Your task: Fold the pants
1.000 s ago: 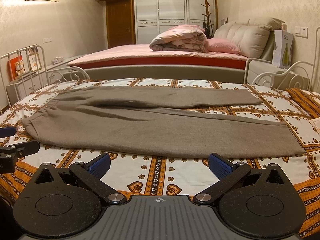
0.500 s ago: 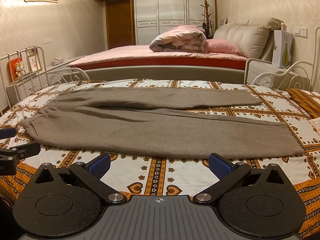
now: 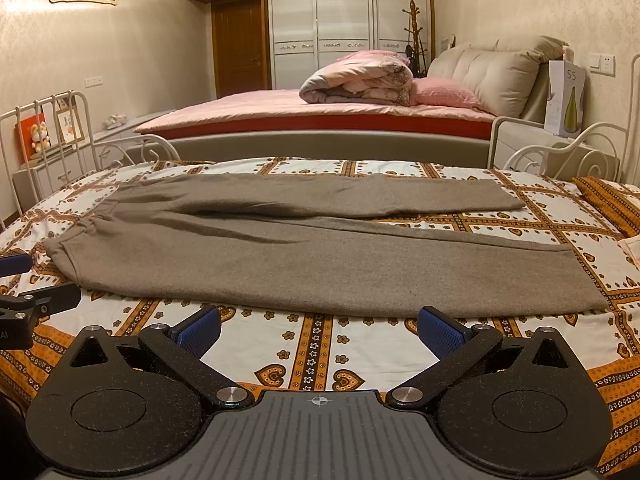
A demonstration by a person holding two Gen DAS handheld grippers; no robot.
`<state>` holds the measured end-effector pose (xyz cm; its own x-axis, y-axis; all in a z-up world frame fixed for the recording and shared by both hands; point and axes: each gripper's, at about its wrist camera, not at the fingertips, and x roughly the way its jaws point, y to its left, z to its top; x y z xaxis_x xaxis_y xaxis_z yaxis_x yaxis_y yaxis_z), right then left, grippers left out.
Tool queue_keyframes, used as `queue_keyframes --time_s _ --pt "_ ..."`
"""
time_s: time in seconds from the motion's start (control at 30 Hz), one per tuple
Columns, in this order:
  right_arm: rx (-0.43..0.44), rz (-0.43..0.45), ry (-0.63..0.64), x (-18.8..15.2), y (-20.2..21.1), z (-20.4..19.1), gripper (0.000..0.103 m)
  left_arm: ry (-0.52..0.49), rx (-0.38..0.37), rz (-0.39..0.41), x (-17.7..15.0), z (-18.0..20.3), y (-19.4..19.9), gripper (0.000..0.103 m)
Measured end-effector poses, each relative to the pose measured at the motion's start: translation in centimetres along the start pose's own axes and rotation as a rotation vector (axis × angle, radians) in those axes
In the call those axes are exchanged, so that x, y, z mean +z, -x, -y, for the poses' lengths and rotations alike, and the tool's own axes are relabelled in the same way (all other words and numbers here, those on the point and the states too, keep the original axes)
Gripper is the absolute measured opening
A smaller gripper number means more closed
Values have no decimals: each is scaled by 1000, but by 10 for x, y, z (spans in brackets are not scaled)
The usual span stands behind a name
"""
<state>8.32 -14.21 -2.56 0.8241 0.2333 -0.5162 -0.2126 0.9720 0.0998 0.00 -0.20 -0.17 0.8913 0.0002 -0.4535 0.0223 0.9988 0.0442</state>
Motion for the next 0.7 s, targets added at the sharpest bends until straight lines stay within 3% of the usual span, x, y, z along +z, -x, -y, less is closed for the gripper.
queue_keyframes --time_s 0.7 --pt "1 -6 5 -2 -2 -1 103 -3 1 -2 -1 -2 0 97"
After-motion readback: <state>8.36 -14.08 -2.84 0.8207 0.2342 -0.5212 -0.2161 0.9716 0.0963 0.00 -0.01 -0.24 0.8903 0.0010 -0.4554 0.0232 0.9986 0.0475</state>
